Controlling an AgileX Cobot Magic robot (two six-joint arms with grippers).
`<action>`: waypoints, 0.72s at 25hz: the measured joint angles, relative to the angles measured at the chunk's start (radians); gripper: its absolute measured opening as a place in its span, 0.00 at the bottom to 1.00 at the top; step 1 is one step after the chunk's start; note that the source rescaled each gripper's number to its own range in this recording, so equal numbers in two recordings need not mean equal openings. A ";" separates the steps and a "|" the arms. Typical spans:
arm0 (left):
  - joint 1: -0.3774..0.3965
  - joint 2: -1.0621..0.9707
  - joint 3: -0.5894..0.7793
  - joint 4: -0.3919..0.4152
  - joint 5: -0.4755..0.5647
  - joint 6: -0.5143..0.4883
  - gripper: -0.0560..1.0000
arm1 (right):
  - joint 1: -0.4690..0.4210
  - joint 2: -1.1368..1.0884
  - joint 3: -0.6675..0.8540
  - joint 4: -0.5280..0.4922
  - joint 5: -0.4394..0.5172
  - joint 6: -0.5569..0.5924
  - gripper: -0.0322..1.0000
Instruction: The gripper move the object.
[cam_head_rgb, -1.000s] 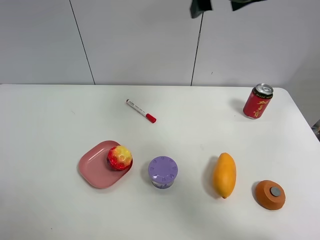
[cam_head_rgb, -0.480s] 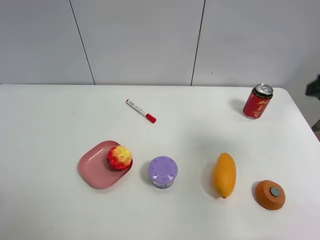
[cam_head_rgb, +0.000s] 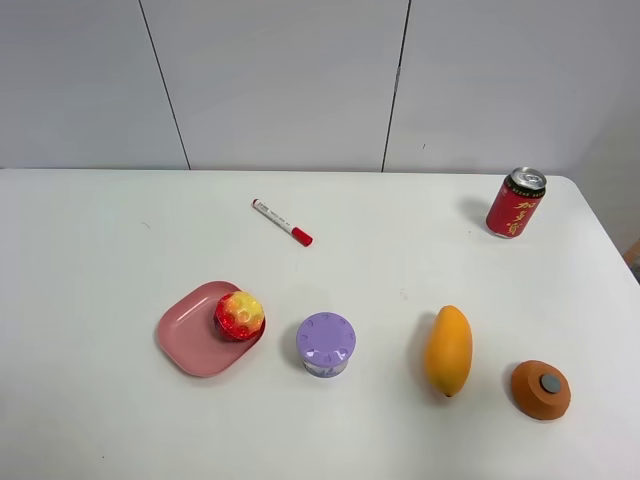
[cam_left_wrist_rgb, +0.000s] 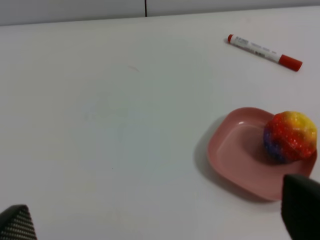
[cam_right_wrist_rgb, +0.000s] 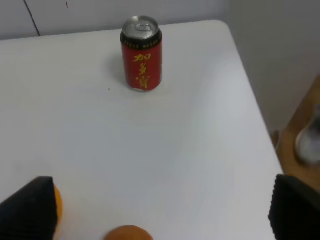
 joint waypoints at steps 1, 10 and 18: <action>0.000 0.000 0.000 0.000 0.000 0.000 1.00 | 0.000 -0.036 0.000 -0.002 0.026 -0.033 0.59; 0.000 0.000 0.000 0.000 0.000 0.000 1.00 | -0.002 -0.178 0.124 0.044 0.076 -0.092 0.59; 0.000 0.000 0.000 0.000 0.000 0.000 1.00 | -0.003 -0.179 0.124 0.052 0.074 -0.092 0.59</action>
